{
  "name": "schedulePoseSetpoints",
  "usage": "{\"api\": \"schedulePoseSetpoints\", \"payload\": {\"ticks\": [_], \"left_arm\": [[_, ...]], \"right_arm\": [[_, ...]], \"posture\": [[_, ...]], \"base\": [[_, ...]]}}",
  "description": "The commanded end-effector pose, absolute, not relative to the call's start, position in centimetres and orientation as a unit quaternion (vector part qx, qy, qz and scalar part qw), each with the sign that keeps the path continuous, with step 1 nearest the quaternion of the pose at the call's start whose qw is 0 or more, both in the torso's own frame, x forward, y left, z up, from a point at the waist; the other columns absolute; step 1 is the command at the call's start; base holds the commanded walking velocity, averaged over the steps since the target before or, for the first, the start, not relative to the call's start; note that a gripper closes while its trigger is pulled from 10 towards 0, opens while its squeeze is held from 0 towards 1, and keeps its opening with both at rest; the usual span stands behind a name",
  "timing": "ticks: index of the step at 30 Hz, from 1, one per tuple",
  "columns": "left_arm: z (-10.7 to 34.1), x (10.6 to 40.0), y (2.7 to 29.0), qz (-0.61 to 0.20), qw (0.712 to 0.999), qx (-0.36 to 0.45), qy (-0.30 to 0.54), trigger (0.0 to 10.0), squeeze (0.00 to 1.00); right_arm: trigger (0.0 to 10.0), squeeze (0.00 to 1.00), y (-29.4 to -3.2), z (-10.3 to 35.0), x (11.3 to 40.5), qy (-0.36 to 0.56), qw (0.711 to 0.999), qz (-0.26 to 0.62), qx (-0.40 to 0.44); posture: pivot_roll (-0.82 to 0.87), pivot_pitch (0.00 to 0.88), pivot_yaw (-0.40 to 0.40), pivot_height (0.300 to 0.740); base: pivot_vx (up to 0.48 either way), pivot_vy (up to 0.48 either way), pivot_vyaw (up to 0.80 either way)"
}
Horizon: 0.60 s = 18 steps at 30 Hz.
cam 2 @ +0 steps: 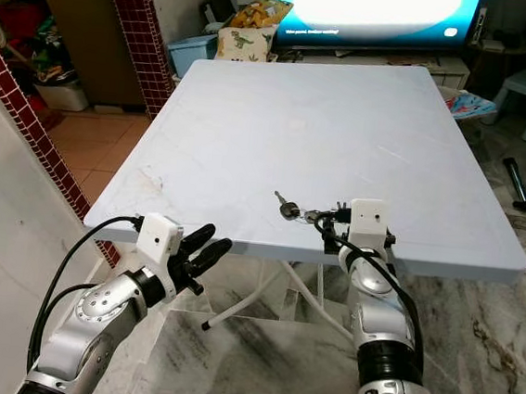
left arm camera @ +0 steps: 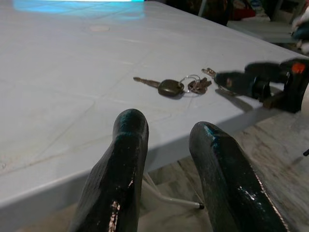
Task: Hang keys on a hook
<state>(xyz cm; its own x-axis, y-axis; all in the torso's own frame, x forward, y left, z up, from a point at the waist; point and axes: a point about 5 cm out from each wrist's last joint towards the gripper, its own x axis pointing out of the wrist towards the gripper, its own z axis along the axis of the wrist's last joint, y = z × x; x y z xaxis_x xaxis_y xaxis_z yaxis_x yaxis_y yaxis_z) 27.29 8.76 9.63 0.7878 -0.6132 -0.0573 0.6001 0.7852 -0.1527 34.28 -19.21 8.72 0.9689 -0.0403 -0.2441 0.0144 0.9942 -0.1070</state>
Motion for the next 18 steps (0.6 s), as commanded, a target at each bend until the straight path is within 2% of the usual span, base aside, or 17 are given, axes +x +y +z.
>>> {"api": "schedulePoseSetpoints", "payload": {"ticks": [1, 2, 3, 4, 5, 18], "left_arm": [[9.6, 27.5, 9.2, -0.316, 0.945, -0.058, 0.055, 10.0, 0.00], [9.6, 27.6, 9.2, -0.316, 0.945, -0.058, 0.056, 10.0, 0.00], [9.6, 27.6, 9.1, -0.316, 0.945, -0.058, 0.055, 10.0, 0.00], [9.6, 27.6, 9.1, -0.316, 0.945, -0.058, 0.055, 10.0, 0.00], [9.6, 27.6, 9.1, -0.316, 0.945, -0.059, 0.055, 10.0, 0.00], [9.6, 27.6, 9.0, -0.313, 0.946, -0.063, 0.054, 10.0, 0.00]], "right_arm": [[9.2, 0.00, -18.6, 8.6, 34.5, 0.129, 0.991, -0.001, -0.044], [4.9, 0.00, -18.6, 8.4, 34.5, 0.136, 0.990, -0.003, -0.046], [2.7, 0.00, -18.7, 8.2, 34.5, 0.141, 0.989, -0.010, -0.045], [2.7, 0.00, -18.7, 8.2, 34.5, 0.141, 0.989, -0.010, -0.045], [0.0, 0.00, -18.8, 8.1, 34.6, 0.145, 0.988, -0.012, -0.043], [0.0, 0.00, -18.9, 7.6, 34.6, 0.153, 0.987, -0.010, -0.042]], "posture": [[-0.10, 0.000, 0.142, 0.740], [-0.10, 0.000, 0.140, 0.740], [-0.10, 0.000, 0.139, 0.740], [-0.10, 0.000, 0.139, 0.740], [-0.10, 0.000, 0.138, 0.740], [-0.09, 0.000, 0.131, 0.740]], "base": [[0.000, 0.000, 0.00], [0.000, 0.000, 0.00], [0.000, 0.000, 0.00], [0.000, 0.000, 0.00], [0.000, 0.000, 0.00], [0.000, 0.000, 0.00]]}}
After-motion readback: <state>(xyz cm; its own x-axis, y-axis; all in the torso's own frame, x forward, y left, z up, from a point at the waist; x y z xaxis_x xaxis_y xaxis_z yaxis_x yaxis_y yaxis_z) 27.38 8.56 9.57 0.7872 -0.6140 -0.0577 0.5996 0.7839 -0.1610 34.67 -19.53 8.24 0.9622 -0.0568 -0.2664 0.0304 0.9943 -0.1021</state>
